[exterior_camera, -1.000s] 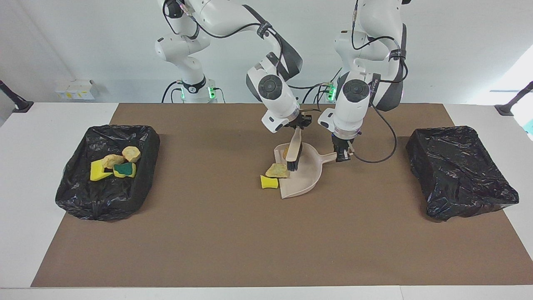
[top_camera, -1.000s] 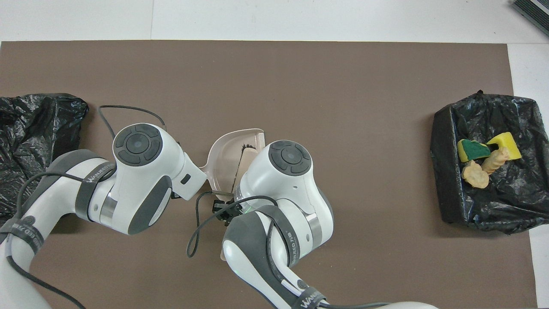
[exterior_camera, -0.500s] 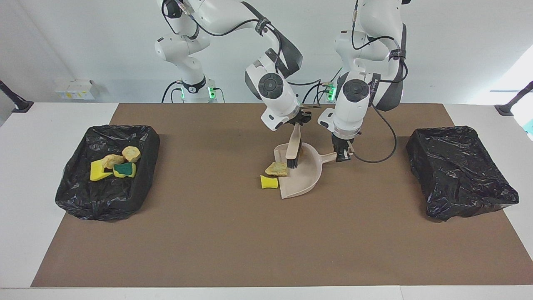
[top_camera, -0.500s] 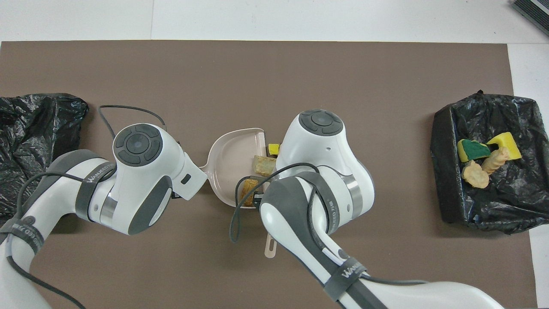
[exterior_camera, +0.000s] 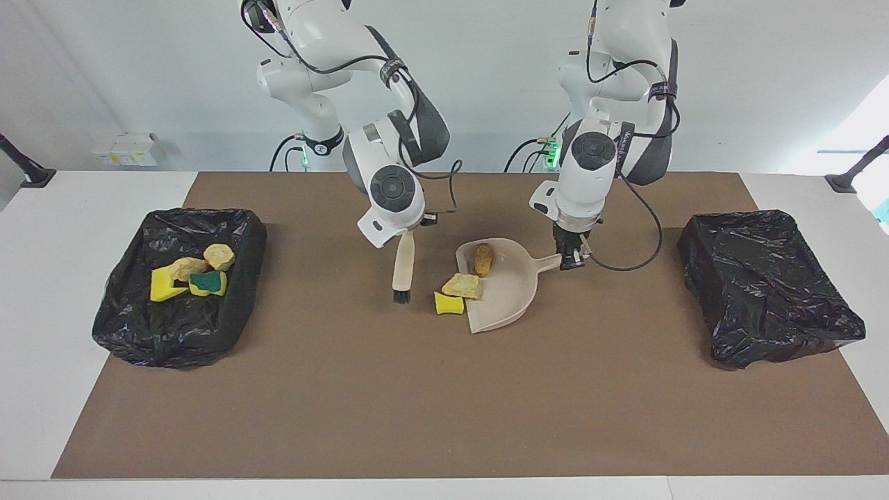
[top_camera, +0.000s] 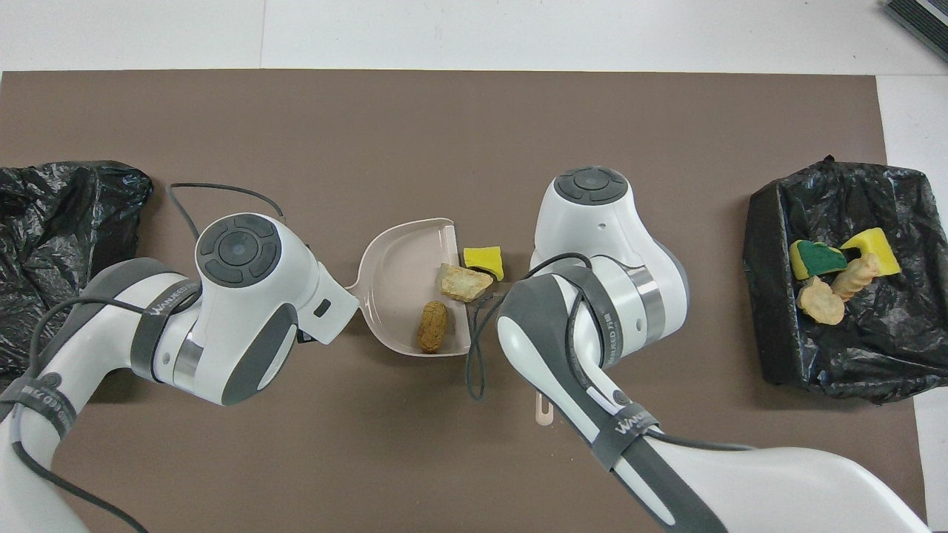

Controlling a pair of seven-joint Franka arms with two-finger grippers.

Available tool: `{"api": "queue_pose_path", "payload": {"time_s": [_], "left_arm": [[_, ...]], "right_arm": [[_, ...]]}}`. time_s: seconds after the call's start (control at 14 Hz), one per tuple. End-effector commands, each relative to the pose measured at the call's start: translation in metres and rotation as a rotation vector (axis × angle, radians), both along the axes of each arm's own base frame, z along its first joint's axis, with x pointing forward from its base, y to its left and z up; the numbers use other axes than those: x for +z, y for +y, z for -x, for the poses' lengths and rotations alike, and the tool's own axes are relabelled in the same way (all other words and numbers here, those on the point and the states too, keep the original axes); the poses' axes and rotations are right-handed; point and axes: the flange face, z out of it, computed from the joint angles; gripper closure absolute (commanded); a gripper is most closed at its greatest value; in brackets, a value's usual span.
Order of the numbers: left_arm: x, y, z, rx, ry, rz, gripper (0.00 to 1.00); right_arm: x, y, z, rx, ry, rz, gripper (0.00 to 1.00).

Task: Sweep and dump trash in bin
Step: 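Sweep the crusts into the dustpan with the right gripper's brush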

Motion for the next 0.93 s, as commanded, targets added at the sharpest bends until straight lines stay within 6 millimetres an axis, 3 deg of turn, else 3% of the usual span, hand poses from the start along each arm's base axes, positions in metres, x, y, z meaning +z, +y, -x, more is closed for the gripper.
{"api": "queue_pose_path", "payload": {"time_s": [0.0,0.14,0.43,0.86], "left_arm": [[0.002,0.001,0.008,0.03,-0.021,-0.002,1.0],[0.002,0.001,0.008,0.03,-0.021,-0.002,1.0],[0.002,0.002,0.008,0.032,-0.022,-0.001,1.0],[0.003,0.002,0.008,0.032,-0.024,0.0,1.0]], "right_arm": [[-0.012,0.026,0.004,0.047,-0.038,-0.021,1.0],[-0.019,0.035,0.005,0.028,-0.034,-0.05,1.0],[-0.031,0.077,0.016,-0.023,-0.061,-0.112,1.0],[-0.023,0.11,0.026,-0.088,-0.033,-0.235,1.0]]}}
